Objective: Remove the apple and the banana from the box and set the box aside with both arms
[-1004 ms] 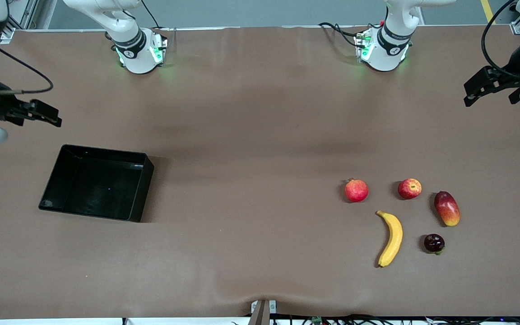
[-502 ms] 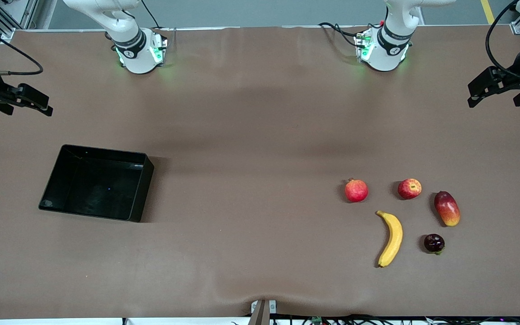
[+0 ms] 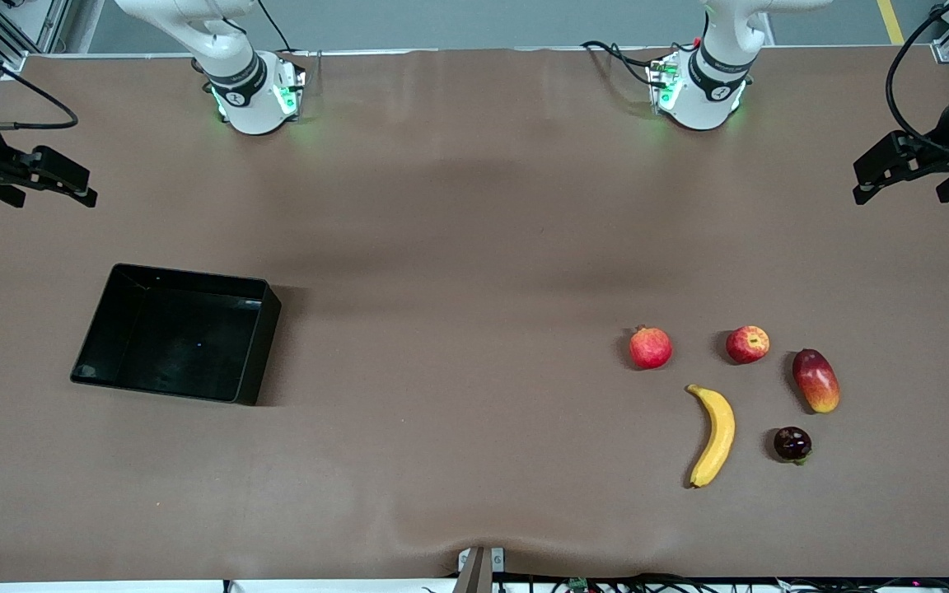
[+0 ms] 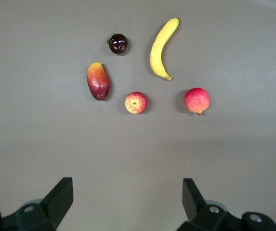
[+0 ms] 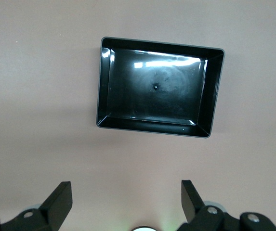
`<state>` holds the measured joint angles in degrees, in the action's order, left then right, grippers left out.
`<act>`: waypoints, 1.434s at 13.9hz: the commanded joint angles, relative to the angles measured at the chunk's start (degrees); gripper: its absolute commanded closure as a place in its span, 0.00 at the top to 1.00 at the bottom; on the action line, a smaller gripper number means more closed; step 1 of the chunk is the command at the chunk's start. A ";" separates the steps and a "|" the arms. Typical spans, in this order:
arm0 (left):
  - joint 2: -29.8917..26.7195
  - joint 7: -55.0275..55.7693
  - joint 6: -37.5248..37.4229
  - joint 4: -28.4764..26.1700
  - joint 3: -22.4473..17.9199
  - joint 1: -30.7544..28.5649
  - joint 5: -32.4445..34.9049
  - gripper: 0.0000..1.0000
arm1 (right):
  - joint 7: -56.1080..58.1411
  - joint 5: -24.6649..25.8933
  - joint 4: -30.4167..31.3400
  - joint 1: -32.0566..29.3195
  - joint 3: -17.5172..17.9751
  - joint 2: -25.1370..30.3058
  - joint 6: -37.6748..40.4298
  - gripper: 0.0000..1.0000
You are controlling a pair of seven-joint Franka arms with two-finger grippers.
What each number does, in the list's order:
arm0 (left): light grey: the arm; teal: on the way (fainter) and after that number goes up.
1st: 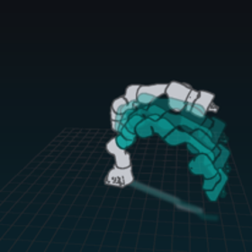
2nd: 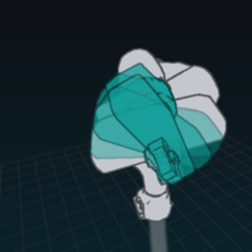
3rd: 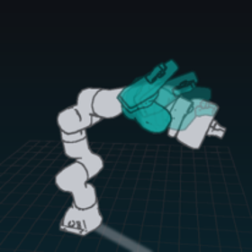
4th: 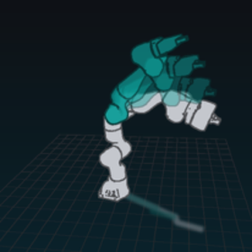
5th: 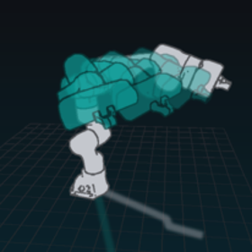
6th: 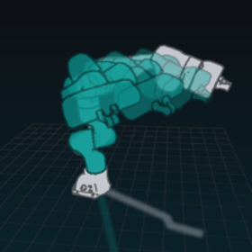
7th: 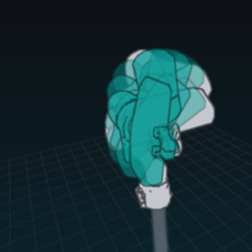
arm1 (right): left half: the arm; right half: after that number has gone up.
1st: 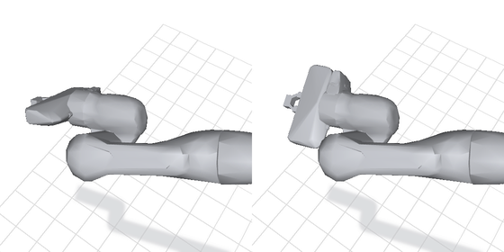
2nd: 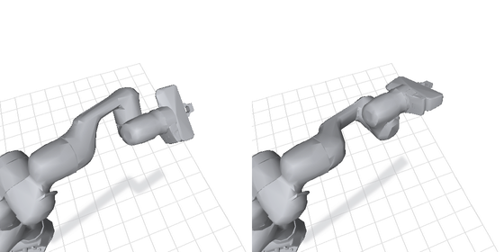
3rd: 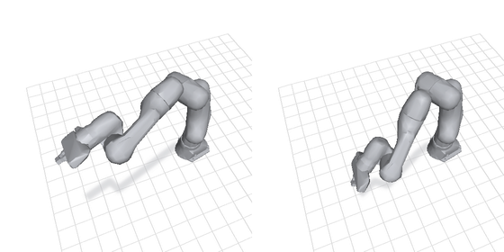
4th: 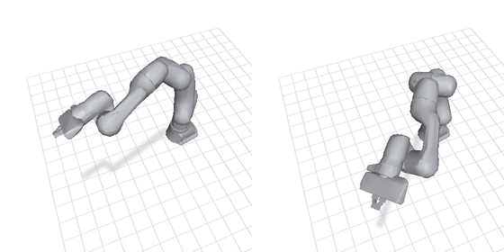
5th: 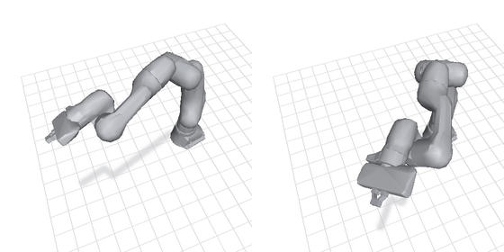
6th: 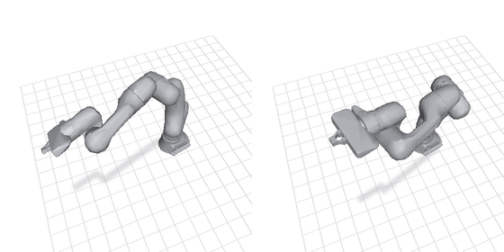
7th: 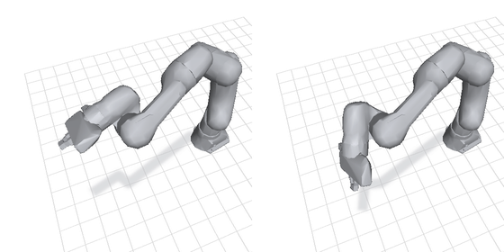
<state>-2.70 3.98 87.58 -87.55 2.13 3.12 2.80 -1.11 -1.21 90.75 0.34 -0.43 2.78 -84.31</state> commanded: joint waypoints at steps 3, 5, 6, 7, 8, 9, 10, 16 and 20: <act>0.59 -0.73 -0.40 1.33 -0.20 0.13 -0.52 1.00 | 1.72 -0.72 1.45 -1.39 0.16 1.35 0.20 1.00; 0.59 -0.73 -0.40 1.33 -0.20 0.13 -0.43 1.00 | 1.81 -0.46 1.45 -1.48 0.16 1.09 0.11 1.00; 0.59 -0.73 -0.40 1.33 -0.20 0.13 -0.43 1.00 | 1.81 -0.46 1.53 -1.39 0.16 1.09 0.20 1.00; 0.59 -0.81 -0.40 1.24 -0.20 0.13 -0.43 1.00 | 1.81 -0.46 1.62 -1.39 0.16 1.09 0.29 1.00; 0.59 -0.73 -0.40 1.41 -0.20 0.13 -0.34 1.00 | 1.81 -0.46 1.71 -1.39 0.16 1.09 0.20 1.00; 0.68 -0.64 -0.40 1.41 -0.20 0.22 -0.34 1.00 | 1.81 -0.46 1.71 -1.39 0.16 1.09 0.20 1.00; 1.20 -0.81 -0.31 1.50 -0.20 0.39 -0.17 1.00 | 1.81 -0.46 1.88 -1.39 0.16 1.00 0.29 1.00; 4.01 -0.55 -0.22 2.38 -0.11 0.83 -0.17 1.00 | 1.81 -0.37 2.15 -1.39 0.16 0.91 -0.15 1.00; 4.02 -0.46 -0.31 2.47 -0.02 0.75 -0.25 1.00 | 1.81 -0.20 2.24 -1.74 0.16 0.91 0.29 1.00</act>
<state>0.92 3.98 87.69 -86.55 2.24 3.73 2.80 -0.14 -1.19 92.29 -0.33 -0.61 2.80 -84.22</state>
